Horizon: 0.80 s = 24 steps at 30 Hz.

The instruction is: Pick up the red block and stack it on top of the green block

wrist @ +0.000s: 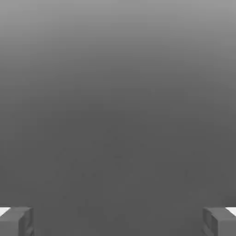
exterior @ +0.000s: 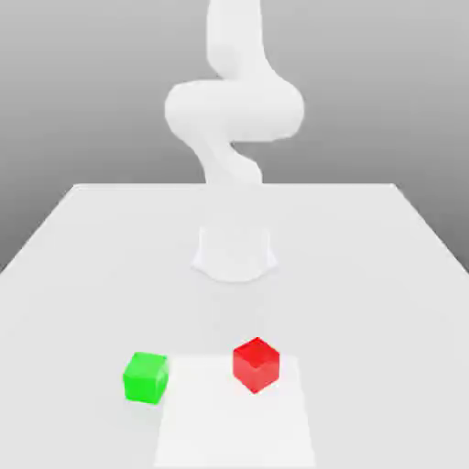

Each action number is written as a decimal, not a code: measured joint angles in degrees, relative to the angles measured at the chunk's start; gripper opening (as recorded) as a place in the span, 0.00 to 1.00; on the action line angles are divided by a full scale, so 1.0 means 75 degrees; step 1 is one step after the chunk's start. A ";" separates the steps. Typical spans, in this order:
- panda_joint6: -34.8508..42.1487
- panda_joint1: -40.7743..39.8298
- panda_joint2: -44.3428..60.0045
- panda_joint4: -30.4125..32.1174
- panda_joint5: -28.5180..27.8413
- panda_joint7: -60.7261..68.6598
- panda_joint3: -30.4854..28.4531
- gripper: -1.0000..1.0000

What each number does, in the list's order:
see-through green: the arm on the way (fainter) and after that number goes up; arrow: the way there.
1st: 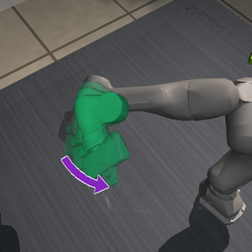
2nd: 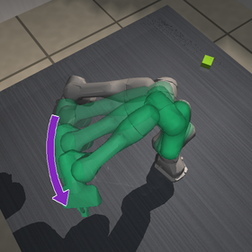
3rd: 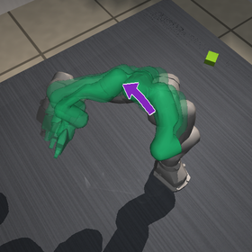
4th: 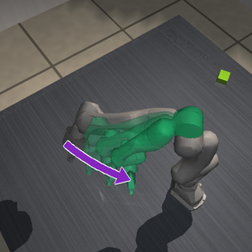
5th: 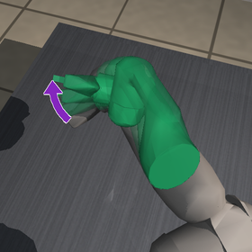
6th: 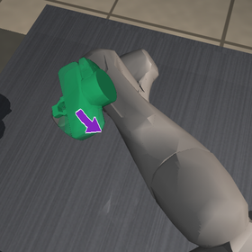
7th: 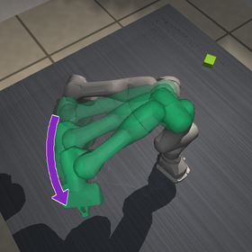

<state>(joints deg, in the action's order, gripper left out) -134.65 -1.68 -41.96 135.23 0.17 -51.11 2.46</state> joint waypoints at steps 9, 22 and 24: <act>-0.1597 -0.0827 0.2246 0.1888 0.0088 -0.2995 0.1199 0.50; -0.4291 -0.1263 0.5947 0.3826 -0.0444 -0.6976 0.1745 0.50; -0.4641 -0.1096 0.6382 0.3766 -0.0978 -0.7369 0.1448 0.50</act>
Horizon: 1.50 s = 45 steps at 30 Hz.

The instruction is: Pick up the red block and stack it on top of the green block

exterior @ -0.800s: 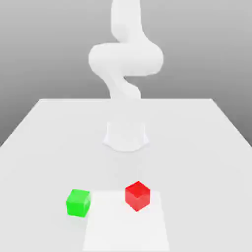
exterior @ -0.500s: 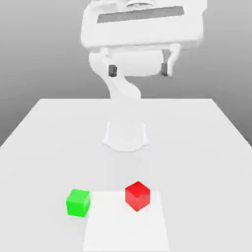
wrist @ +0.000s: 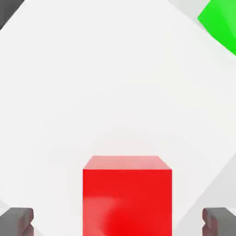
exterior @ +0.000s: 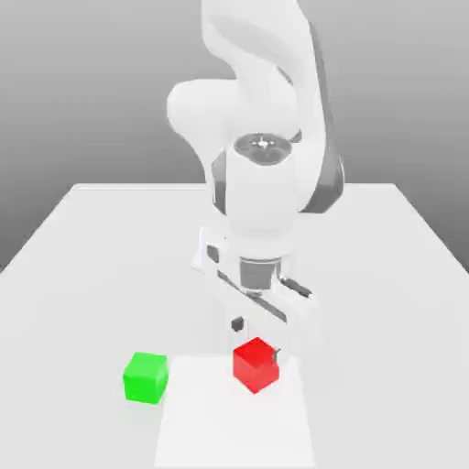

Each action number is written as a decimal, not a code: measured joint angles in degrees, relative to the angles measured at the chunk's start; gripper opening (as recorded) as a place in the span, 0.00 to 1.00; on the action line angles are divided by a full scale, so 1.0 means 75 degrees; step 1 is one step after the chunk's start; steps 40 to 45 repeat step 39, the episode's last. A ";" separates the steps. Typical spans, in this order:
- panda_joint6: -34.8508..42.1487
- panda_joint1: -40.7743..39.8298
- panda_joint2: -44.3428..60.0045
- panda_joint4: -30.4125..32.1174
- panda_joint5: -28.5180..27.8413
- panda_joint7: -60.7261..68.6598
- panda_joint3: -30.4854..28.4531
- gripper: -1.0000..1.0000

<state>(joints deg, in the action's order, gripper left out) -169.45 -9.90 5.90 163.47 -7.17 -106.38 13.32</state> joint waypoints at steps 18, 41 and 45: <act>0.0459 0.0370 -0.0585 0.0094 0.0759 0.0534 -0.0141 0.00; 0.0623 -0.1125 -0.0002 -0.0617 0.1027 0.3955 -0.1989 1.00; 0.0623 -0.1125 -0.0002 -0.0617 0.1027 0.3955 -0.1989 1.00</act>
